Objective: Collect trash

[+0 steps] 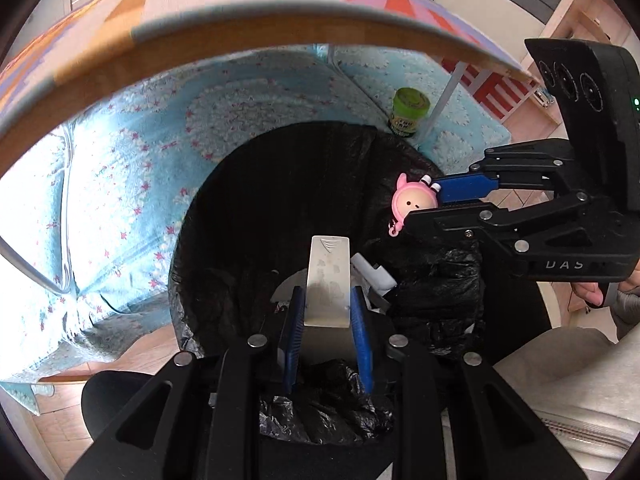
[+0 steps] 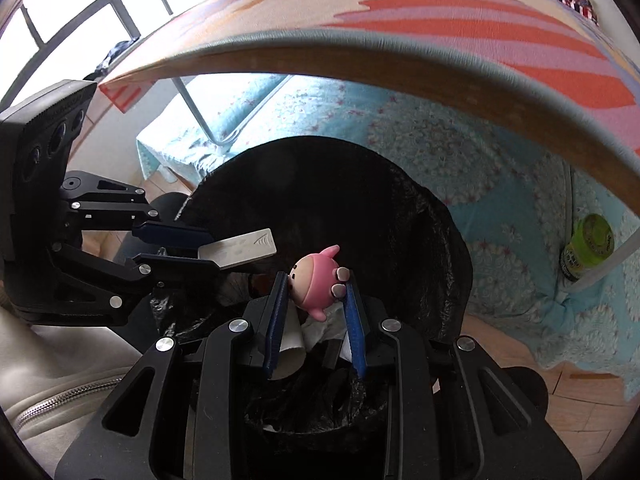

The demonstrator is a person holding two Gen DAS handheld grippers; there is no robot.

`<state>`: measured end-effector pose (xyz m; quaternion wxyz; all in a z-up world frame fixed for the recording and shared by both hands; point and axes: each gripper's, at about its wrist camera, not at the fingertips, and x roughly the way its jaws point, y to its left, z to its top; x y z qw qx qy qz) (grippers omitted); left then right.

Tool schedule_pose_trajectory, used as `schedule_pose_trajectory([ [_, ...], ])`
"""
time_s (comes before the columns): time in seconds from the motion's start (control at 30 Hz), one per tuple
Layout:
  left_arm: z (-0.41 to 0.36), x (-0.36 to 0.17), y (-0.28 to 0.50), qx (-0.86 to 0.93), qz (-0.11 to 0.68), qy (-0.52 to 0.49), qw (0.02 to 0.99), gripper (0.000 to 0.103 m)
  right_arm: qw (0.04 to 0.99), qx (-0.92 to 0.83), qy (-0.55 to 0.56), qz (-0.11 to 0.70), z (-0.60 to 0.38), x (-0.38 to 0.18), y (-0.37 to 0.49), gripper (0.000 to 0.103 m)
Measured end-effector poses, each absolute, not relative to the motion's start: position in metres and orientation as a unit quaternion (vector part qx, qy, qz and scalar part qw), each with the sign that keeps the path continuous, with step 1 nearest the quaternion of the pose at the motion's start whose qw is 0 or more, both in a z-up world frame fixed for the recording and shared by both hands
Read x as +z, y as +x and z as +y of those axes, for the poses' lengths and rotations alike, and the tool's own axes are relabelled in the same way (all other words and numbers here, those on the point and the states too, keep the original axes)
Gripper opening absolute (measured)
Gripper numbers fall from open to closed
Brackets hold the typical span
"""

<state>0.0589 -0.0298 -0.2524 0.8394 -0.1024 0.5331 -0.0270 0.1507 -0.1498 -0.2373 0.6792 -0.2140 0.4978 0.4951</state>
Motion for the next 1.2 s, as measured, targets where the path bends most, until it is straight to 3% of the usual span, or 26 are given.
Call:
schedule_pose_trajectory([
  [0.43, -0.031, -0.269, 0.072, -0.013, 0.548, -0.089, 0.831, 0.023, 0.677, 0.472, -0.235, 0.513, -0.135, -0.270, 0.150, 0.028],
  [0.53, -0.031, -0.266, 0.070, -0.012, 0.544, -0.090, 0.834, 0.023, 0.676, 0.477, -0.235, 0.510, -0.135, -0.270, 0.148, 0.035],
  [0.6, -0.033, -0.263, 0.069, -0.011, 0.547, -0.085, 0.833, 0.024, 0.679, 0.480, -0.232, 0.506, -0.136, -0.266, 0.147, 0.047],
  [0.7, -0.031, -0.257, 0.067, -0.009, 0.543, -0.094, 0.834, 0.025, 0.682, 0.480, -0.228, 0.502, -0.136, -0.259, 0.147, 0.047],
  [0.77, -0.030, -0.251, 0.065, -0.010, 0.538, -0.099, 0.837, 0.030, 0.685, 0.480, -0.227, 0.498, -0.137, -0.253, 0.146, 0.047],
  [0.8, -0.029, -0.248, 0.064, -0.009, 0.535, -0.100, 0.839, 0.044, 0.686, 0.481, -0.228, 0.496, -0.137, -0.250, 0.145, 0.047],
  [0.87, -0.028, -0.240, 0.059, -0.007, 0.525, -0.098, 0.845, 0.056, 0.687, 0.482, -0.229, 0.493, -0.140, -0.243, 0.144, 0.047],
  [1.03, -0.027, -0.223, 0.051, -0.010, 0.511, -0.090, 0.855, 0.056, 0.688, 0.491, -0.219, 0.486, -0.147, -0.223, 0.142, 0.051],
  [1.2, -0.025, -0.196, 0.039, -0.010, 0.488, -0.099, 0.867, 0.057, 0.696, 0.497, -0.219, 0.471, -0.157, -0.196, 0.136, 0.062],
])
